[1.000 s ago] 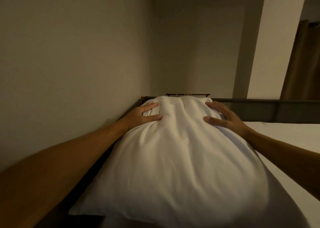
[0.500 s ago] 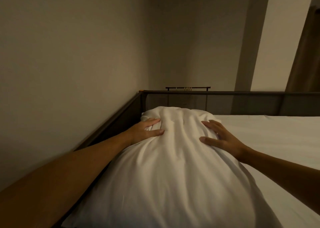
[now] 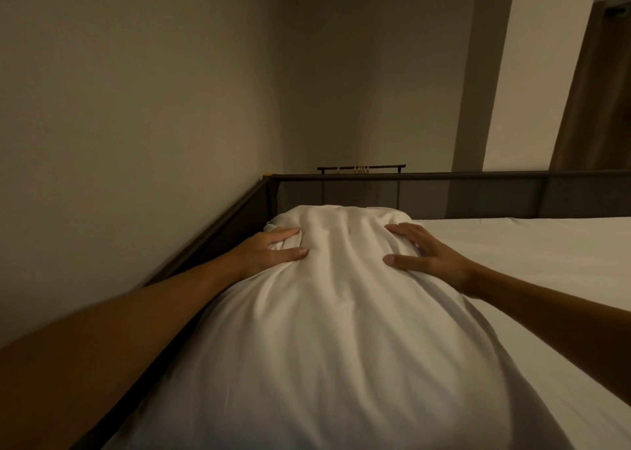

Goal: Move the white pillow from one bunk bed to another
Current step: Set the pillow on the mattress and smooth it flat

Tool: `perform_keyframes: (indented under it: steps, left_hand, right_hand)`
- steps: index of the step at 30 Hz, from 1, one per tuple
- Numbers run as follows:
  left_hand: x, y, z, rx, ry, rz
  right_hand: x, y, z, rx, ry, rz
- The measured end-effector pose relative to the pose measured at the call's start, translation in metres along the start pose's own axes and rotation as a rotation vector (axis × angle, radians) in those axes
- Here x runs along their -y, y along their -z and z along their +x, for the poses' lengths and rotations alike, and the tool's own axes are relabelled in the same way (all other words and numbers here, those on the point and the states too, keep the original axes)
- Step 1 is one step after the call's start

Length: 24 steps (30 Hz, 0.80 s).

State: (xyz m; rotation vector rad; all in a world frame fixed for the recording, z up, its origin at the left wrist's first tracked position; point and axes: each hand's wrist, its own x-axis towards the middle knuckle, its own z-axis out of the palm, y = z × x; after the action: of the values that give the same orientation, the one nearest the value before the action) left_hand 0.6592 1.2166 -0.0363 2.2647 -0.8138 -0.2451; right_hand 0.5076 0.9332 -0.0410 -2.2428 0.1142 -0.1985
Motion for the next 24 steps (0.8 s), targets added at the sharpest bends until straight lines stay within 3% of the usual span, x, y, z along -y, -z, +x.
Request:
perform_keyframes:
  steps: [3,9,18,22,24]
  left_hand:
    - [-0.009,0.002,-0.008,0.024,0.003,-0.024]
    - [0.0,-0.015,-0.028,0.198,0.064,0.061]
    - [0.004,-0.012,-0.035,0.2,0.112,0.073]
    - [-0.007,0.006,-0.035,0.237,0.235,0.231]
    - [-0.016,0.023,-0.032,0.15,0.271,0.355]
  right_hand:
    - [0.007,0.01,-0.002,0.03,-0.028,0.011]
    - [0.0,0.013,-0.006,0.296,-0.242,-0.167]
    - [-0.003,0.017,-0.01,0.335,-0.298,-0.219]
    - [0.001,0.031,-0.011,0.365,-0.405,-0.246]
    - [0.007,0.041,-0.007,0.331,-0.413,-0.34]
